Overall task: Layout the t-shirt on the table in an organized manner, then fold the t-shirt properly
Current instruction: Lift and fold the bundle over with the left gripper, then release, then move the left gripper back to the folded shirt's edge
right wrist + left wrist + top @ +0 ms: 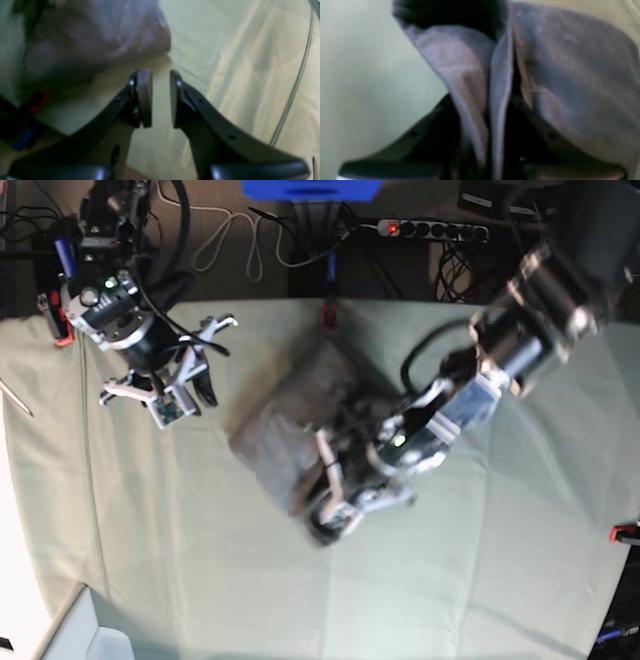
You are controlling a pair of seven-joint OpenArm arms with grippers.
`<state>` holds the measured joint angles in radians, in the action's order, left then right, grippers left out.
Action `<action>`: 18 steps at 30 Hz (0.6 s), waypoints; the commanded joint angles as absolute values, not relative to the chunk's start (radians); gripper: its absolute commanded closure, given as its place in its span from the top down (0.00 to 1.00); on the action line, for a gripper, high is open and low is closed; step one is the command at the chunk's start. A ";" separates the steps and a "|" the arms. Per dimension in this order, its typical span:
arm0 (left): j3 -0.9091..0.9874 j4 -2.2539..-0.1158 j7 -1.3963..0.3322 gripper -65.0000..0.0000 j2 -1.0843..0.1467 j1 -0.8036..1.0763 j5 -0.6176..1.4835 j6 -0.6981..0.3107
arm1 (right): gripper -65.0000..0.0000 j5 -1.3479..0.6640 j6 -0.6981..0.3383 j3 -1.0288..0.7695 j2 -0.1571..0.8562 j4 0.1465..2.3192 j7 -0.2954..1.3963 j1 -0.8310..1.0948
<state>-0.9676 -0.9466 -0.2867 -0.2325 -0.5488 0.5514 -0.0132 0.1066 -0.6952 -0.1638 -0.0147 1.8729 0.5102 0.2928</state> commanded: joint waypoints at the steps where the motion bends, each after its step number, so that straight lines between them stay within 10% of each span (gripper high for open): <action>1: -1.006 -0.960 -0.259 0.00 -0.222 -0.605 0.553 -0.050 | 0.20 0.090 -0.698 -0.179 -0.015 1.893 0.484 0.288; 8: -1.092 -0.906 -0.257 0.00 -0.101 -0.673 0.340 -0.325 | 0.20 0.090 -0.698 -0.202 -0.016 1.893 0.484 0.308; 18: -1.084 -0.722 -0.257 0.04 0.044 -0.677 0.018 -0.361 | 0.20 0.090 -0.698 -0.200 -0.016 1.893 0.484 0.311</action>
